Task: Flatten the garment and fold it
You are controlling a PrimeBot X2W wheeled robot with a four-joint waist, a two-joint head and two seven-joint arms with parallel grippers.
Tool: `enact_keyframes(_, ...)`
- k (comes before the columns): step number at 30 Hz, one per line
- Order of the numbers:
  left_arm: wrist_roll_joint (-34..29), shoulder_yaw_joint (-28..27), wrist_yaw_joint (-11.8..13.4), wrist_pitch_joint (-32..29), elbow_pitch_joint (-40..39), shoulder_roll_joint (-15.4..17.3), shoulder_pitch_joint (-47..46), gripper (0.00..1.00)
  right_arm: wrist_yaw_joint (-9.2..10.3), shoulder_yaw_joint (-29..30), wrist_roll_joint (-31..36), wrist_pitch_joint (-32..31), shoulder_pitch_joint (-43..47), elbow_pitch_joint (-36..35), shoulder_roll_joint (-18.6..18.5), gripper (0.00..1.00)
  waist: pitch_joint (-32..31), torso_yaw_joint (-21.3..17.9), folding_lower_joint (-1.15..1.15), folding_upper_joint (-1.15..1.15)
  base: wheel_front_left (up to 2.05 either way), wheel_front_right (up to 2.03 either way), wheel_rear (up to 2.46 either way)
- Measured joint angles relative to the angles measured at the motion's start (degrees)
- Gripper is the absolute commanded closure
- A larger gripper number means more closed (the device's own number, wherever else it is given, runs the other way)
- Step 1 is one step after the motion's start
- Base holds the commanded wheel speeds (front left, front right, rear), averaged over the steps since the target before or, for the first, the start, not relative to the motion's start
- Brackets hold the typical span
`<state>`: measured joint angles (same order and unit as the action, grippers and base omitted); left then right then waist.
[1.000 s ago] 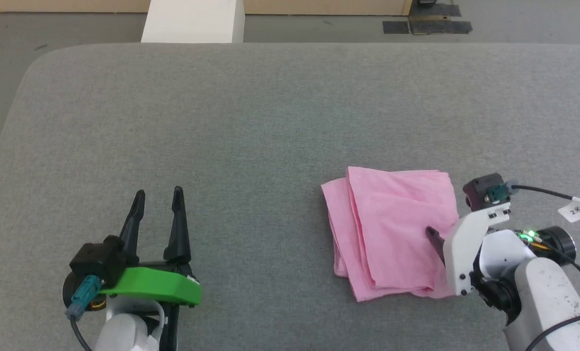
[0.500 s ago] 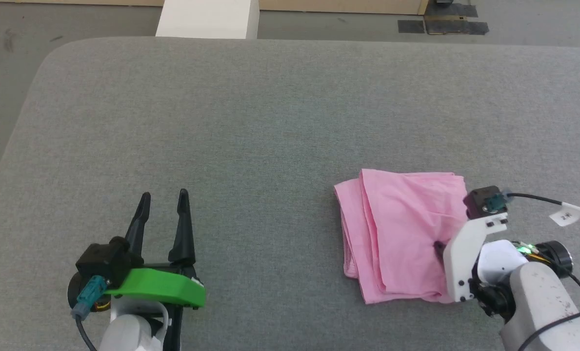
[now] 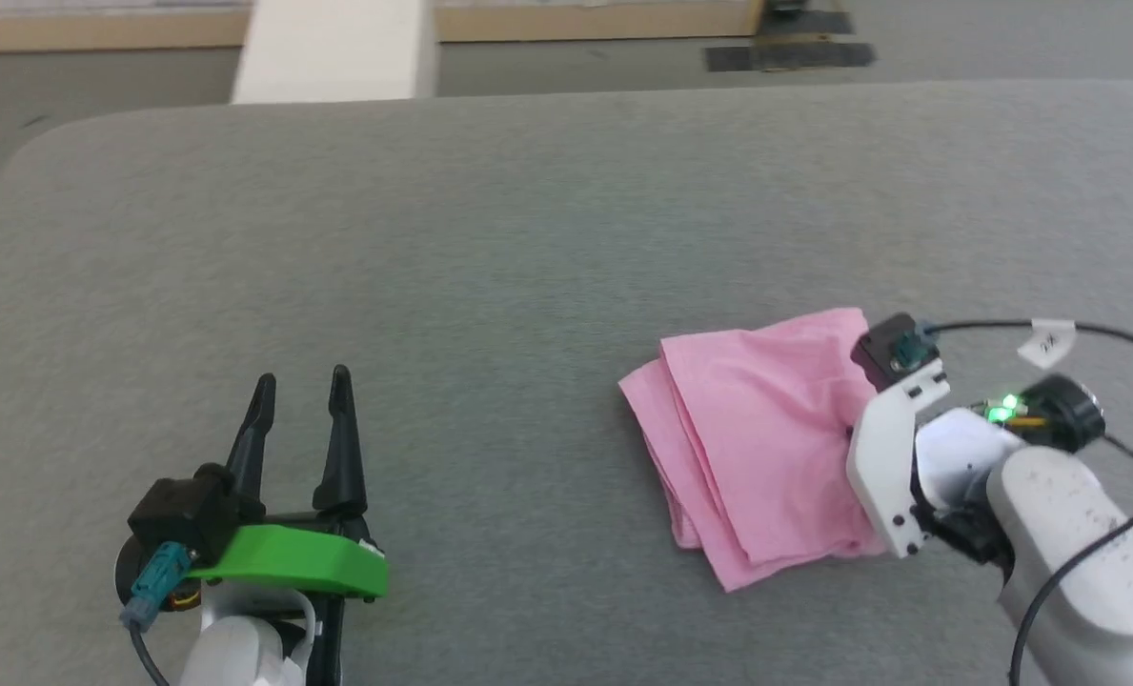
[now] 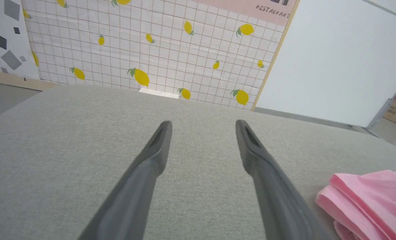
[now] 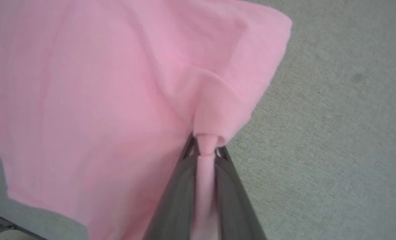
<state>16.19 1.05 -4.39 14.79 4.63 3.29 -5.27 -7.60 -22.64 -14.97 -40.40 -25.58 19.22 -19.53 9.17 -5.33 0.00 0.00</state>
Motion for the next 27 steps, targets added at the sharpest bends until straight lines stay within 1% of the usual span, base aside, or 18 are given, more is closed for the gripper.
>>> enact_keyframes(3,-0.09,0.16,-0.02,0.0,-0.08,0.25,-0.14,0.0,0.0,-3.08,-1.91,0.55,-3.33,1.54,-2.1,1.0,0.18,-3.23,0.0,0.0,0.0,0.0,0.0)
enact_keyframes(7,-0.44,0.45,-0.02,-0.08,-0.55,0.86,-0.86,0.0,0.0,-4.89,-3.74,2.78,-7.92,5.55,-3.1,1.0,1.01,-8.03,0.0,0.0,0.0,0.0,0.0)
enact_keyframes(11,-1.03,0.86,-0.01,-1.01,-2.32,2.07,-2.87,0.0,0.0,-5.54,-4.48,6.06,-12.63,11.47,-3.83,1.0,2.64,-13.26,0.0,0.0,0.0,0.0,0.0)
enact_keyframes(14,-1.22,0.99,0.18,-1.93,-4.32,2.8,-4.4,0.0,0.01,-4.93,-4.68,8.8,-15.52,15.69,-4.94,1.0,4.58,-15.89,0.0,0.0,0.0,0.0,0.0)
enact_keyframes(17,-1.93,1.14,0.49,-3.45,-6.67,3.82,-5.39,0.0,0.0,-3.53,-4.53,11.46,-18.06,19.44,-6.44,1.0,7.08,-17.61,0.0,0.0,0.0,0.0,0.0)
enact_keyframes(21,-3.41,0.77,1.19,-5.59,-10.33,5.38,-5.72,0.0,0.0,-0.68,-2.91,14.72,-21.38,23.54,-8.53,1.0,10.83,-18.87,0.0,0.0,0.0,0.0,0.0)
enact_keyframes(27,-3.92,-0.22,1.99,-8.28,-15.36,7.25,-5.65,0.0,0.0,4.97,-0.86,18.97,-24.97,29.55,-11.55,1.0,16.75,-18.4,0.0,0.0,0.0,0.0,0.0)
